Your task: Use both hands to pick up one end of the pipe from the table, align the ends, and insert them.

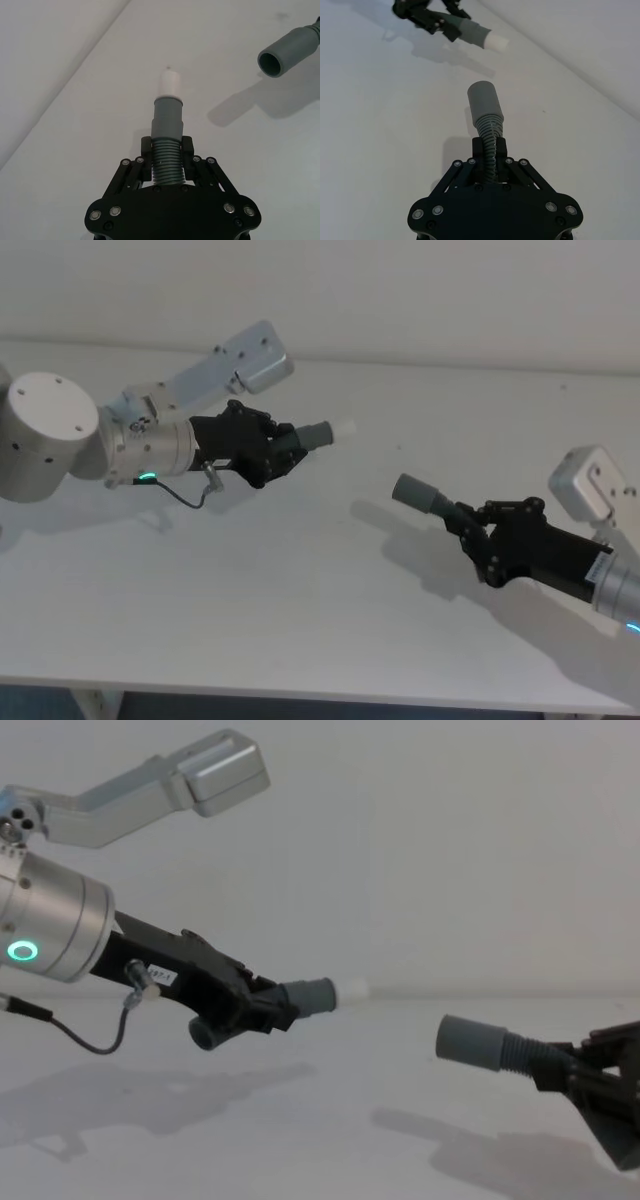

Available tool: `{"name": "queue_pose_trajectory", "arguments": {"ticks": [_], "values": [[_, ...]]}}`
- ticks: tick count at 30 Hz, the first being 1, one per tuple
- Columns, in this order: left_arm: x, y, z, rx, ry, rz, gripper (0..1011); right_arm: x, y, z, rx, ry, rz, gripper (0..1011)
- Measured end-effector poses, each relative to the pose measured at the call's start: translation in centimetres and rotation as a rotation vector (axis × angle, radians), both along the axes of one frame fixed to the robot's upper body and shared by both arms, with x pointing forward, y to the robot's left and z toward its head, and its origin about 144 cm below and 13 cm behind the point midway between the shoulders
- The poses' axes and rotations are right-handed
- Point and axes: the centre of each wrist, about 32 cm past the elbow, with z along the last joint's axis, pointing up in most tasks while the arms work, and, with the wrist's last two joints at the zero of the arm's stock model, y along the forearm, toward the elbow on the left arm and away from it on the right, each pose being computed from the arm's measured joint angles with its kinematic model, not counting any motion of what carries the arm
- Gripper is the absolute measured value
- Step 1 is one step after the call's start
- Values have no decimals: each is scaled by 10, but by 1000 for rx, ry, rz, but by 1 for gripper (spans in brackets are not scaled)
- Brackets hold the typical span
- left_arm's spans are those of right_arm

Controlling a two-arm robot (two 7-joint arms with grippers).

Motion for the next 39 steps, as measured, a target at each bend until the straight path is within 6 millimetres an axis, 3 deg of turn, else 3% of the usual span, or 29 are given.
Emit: {"name": "queue_pose_trajectory", "arguments": {"ticks": [13,39], "values": [[-7,4,5,30,6,-101,333,-5,-12,2,-19,-34,98,137],[-16,-5,5,49,12,-206,333,-8,-12,7,-19,-42,125,137]]}}
